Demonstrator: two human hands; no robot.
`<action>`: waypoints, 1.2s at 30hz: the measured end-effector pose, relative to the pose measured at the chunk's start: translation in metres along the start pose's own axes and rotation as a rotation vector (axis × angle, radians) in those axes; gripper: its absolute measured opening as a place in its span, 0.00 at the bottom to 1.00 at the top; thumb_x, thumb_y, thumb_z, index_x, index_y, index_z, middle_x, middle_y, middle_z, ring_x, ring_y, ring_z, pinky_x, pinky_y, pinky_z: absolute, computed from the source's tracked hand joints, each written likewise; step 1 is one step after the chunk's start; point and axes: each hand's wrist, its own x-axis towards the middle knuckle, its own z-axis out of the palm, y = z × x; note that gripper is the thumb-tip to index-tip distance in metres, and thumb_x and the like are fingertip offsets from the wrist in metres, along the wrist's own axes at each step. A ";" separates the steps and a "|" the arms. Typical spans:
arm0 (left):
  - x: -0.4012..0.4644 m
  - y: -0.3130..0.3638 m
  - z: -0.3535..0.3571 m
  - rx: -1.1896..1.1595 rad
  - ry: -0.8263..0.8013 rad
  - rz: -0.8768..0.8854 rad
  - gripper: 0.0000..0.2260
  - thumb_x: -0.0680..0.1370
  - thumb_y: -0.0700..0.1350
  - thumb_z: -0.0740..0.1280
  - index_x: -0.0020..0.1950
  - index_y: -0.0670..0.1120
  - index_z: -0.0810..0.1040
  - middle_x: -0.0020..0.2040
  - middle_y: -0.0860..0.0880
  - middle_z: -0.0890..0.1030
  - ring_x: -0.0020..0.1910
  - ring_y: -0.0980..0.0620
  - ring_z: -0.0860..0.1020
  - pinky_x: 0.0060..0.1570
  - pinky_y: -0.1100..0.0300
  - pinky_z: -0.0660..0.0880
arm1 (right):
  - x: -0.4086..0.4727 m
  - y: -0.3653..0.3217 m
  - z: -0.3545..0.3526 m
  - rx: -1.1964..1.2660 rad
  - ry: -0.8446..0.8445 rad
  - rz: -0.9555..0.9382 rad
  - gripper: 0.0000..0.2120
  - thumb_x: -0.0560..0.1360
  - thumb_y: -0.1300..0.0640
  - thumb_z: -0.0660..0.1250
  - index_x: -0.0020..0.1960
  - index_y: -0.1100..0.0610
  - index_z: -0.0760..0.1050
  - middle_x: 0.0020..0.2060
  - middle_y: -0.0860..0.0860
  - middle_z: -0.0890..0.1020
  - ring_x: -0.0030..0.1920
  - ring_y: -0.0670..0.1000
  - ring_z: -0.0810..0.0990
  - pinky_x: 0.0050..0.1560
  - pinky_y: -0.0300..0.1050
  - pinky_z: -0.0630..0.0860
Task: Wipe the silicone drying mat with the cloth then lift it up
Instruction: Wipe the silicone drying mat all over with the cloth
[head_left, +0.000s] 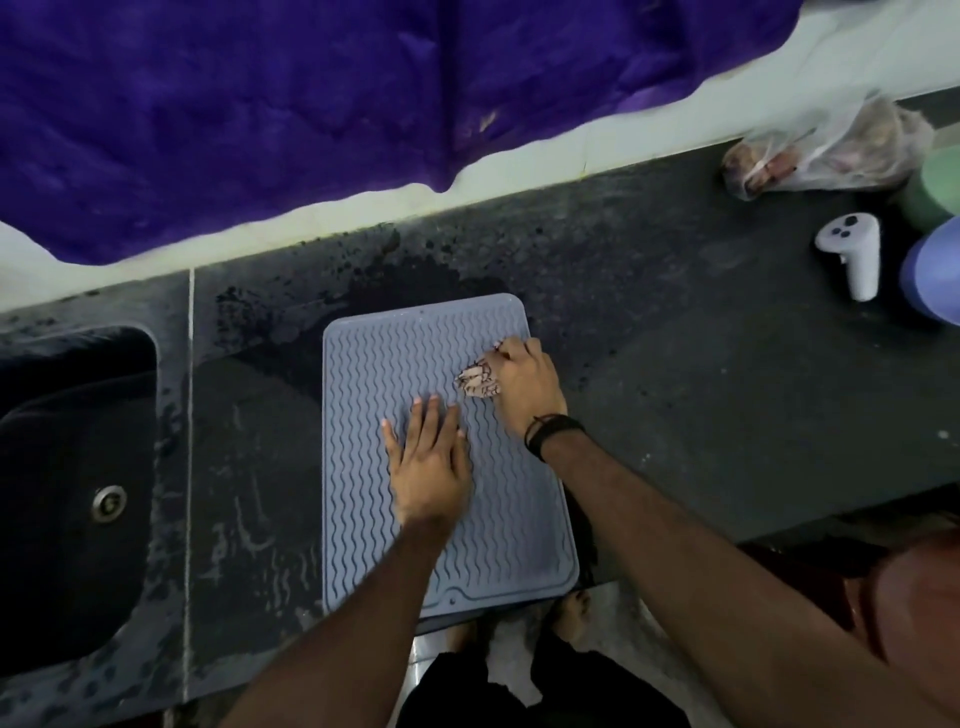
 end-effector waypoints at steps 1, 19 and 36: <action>0.000 0.000 0.000 0.009 -0.006 -0.001 0.22 0.84 0.51 0.54 0.77 0.48 0.70 0.78 0.48 0.67 0.81 0.49 0.58 0.78 0.44 0.34 | -0.002 -0.001 0.000 -0.003 -0.004 -0.003 0.21 0.74 0.62 0.63 0.67 0.57 0.70 0.66 0.55 0.68 0.64 0.59 0.66 0.62 0.55 0.70; 0.002 0.002 -0.006 0.105 -0.120 -0.060 0.26 0.84 0.55 0.46 0.81 0.52 0.62 0.81 0.52 0.61 0.82 0.51 0.50 0.76 0.42 0.30 | 0.055 0.008 -0.007 -0.043 -0.021 -0.113 0.19 0.75 0.60 0.64 0.65 0.56 0.74 0.63 0.55 0.70 0.63 0.60 0.67 0.64 0.54 0.69; 0.003 0.001 -0.005 0.111 -0.123 -0.064 0.24 0.84 0.53 0.51 0.81 0.53 0.63 0.81 0.52 0.61 0.82 0.51 0.49 0.77 0.40 0.32 | 0.091 -0.004 -0.016 -0.051 -0.015 0.048 0.17 0.75 0.62 0.64 0.64 0.56 0.75 0.64 0.56 0.69 0.63 0.61 0.66 0.61 0.56 0.72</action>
